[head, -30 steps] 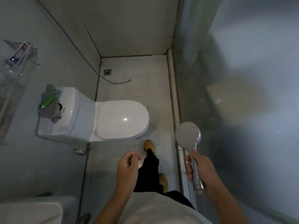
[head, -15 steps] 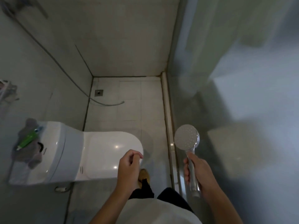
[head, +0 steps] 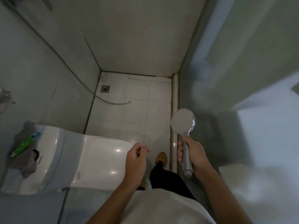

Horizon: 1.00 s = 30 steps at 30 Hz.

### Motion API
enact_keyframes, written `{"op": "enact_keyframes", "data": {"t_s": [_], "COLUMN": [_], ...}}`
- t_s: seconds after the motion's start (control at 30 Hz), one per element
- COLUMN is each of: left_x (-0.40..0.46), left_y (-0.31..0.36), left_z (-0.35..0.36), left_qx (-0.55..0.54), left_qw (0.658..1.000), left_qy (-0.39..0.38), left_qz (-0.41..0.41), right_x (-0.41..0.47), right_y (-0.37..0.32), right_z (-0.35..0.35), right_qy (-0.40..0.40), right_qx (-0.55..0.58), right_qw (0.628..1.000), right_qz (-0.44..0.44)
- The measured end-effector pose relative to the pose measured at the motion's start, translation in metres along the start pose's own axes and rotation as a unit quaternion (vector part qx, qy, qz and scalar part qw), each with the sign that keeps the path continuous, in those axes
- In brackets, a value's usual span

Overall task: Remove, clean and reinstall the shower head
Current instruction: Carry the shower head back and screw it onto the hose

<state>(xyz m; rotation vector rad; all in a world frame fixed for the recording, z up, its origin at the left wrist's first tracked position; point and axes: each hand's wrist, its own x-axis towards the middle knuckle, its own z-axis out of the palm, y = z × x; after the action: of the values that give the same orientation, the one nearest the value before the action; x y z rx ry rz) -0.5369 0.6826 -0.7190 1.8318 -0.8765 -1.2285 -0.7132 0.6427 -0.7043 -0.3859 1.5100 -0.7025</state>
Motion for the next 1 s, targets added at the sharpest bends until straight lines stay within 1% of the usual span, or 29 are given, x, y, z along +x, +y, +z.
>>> {"op": "enact_keyframes", "data": {"t_s": [0.13,0.27,0.43,0.57,0.63,0.77,0.9,1.0], "left_x": [0.033,0.067,0.11,0.15,0.18,0.255,0.331,0.373], "left_y": [0.031,0.05,0.062,0.078,0.089,0.109,0.139,0.149], "left_z": [0.024,0.043,0.055,0.067,0.068,0.053,0.023,0.002], "left_qx": [-0.022,-0.039,-0.026,-0.026,-0.024,-0.006,-0.02,-0.026], "left_qw": [1.0,0.999,0.999,0.999,0.999,0.999,0.997,0.995], "left_qy": [0.01,0.01,0.025,0.007,0.014,0.017,0.065,0.093], "left_qz": [0.009,0.009,-0.012,-0.028,-0.036,-0.026,-0.027,-0.037], "right_x": [0.046,0.078,0.102,0.132,0.154,0.206,0.267,0.302], "right_y": [-0.047,-0.082,-0.105,-0.133,-0.152,-0.187,-0.229,-0.252], "right_z": [0.011,0.018,0.021,0.025,0.034,0.068,0.123,0.163], "right_qy": [-0.027,-0.035,-0.045,-0.054,-0.065,-0.079,-0.07,-0.088], "right_qx": [-0.023,-0.025,-0.021,-0.016,-0.019,-0.019,-0.044,-0.08], "right_qw": [0.999,0.999,0.999,0.998,0.998,0.996,0.993,0.987], "right_qz": [0.002,-0.013,0.001,0.006,0.017,0.049,0.087,0.111]}}
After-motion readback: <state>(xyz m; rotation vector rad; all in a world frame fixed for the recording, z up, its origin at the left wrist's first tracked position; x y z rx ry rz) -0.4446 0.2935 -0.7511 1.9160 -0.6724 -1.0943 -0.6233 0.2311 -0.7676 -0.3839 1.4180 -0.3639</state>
